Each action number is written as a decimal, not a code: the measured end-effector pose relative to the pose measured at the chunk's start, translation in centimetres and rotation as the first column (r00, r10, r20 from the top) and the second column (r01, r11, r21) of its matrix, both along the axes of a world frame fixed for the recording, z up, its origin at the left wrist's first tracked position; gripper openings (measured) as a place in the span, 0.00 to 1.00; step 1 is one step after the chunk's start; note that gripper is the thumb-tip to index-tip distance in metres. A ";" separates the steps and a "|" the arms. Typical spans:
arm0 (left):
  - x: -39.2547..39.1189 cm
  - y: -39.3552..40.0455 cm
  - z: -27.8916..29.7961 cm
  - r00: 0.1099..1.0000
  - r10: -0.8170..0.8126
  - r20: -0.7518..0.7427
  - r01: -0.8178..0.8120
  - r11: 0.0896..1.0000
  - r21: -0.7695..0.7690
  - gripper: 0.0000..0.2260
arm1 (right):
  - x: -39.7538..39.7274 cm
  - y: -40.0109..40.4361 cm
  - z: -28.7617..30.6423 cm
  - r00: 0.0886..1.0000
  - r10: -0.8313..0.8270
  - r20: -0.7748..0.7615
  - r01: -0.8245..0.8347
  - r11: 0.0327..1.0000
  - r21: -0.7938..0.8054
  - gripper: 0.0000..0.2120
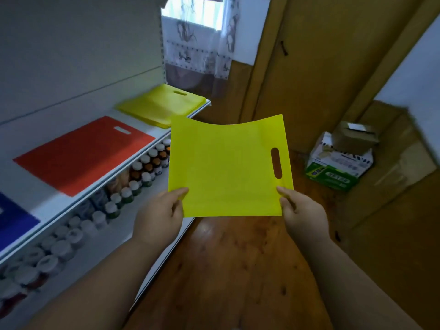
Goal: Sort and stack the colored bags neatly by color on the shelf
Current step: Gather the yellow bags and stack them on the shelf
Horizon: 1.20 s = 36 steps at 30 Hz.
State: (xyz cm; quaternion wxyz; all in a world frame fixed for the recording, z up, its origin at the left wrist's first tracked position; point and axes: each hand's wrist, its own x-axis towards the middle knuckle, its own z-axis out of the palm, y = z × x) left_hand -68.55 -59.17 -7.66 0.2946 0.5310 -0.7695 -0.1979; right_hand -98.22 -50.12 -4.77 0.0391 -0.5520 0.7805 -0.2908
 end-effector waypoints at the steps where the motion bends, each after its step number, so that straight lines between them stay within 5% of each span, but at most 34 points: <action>1: -1.5 -1.5 -0.2 1.000 -0.009 0.006 0.009 1.000 -0.007 0.16 | -1.4 -1.1 -0.5 1.000 -0.010 -0.001 0.010 1.000 0.006 0.16; 13: -15.0 -16.7 -0.5 0.971 0.239 -0.019 -0.237 0.969 0.063 0.16 | -16.1 -24.1 -1.7 0.978 0.205 0.044 -0.207 0.977 0.042 0.15; 19: -12.0 -23.6 -0.6 0.897 0.437 0.071 -0.442 0.892 0.097 0.16 | -12.6 -37.8 -2.1 0.918 0.386 0.088 -0.390 0.920 0.036 0.16; 36: -9.2 -38.7 -0.6 0.558 0.754 0.346 -0.820 0.564 0.095 0.15 | -4.9 -65.6 -2.2 0.714 0.687 -0.136 -0.651 0.723 0.233 0.18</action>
